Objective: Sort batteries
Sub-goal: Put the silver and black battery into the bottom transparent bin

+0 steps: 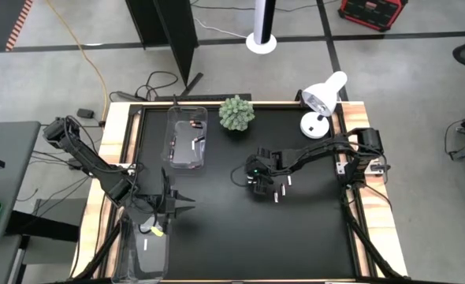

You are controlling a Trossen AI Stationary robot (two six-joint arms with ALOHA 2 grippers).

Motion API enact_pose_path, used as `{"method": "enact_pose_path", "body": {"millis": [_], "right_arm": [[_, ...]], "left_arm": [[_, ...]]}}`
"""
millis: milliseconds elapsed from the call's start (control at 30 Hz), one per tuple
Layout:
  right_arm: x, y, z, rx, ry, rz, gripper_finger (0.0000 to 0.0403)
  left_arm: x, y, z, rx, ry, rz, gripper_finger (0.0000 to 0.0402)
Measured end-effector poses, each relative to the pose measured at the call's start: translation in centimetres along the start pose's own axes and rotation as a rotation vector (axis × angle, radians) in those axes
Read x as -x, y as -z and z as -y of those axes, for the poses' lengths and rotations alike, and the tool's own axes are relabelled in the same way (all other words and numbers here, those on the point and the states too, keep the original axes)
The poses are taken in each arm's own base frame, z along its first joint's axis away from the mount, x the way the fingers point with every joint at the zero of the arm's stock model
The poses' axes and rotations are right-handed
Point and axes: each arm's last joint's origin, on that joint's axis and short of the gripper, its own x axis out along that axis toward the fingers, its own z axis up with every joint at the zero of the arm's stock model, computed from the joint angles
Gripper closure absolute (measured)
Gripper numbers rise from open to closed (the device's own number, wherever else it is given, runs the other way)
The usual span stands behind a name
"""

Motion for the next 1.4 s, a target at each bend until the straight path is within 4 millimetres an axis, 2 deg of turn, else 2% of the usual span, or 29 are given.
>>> {"method": "enact_pose_path", "body": {"millis": [400,767,1167,1400], "right_arm": [[1.4,-0.9,0.1,0.021,-0.004,0.091,0.0394],[1.6,-1.2,0.0,0.027,-0.005,0.123,0.0394],[2.0,-2.2,-0.7,0.050,-0.016,0.231,0.0394],[2.5,-3.0,-1.8,0.068,-0.036,0.328,0.0394]], "left_arm": [[0.0,0.0,0.0,0.000,0.000,0.000,0.0324],[-0.2,0.0,-0.3,0.006,-0.016,-0.004,0.0324],[-0.3,0.0,-0.4,-0.001,-0.018,-0.005,0.0324],[-0.5,0.0,-0.6,0.005,-0.032,-0.009,0.0324]]}}
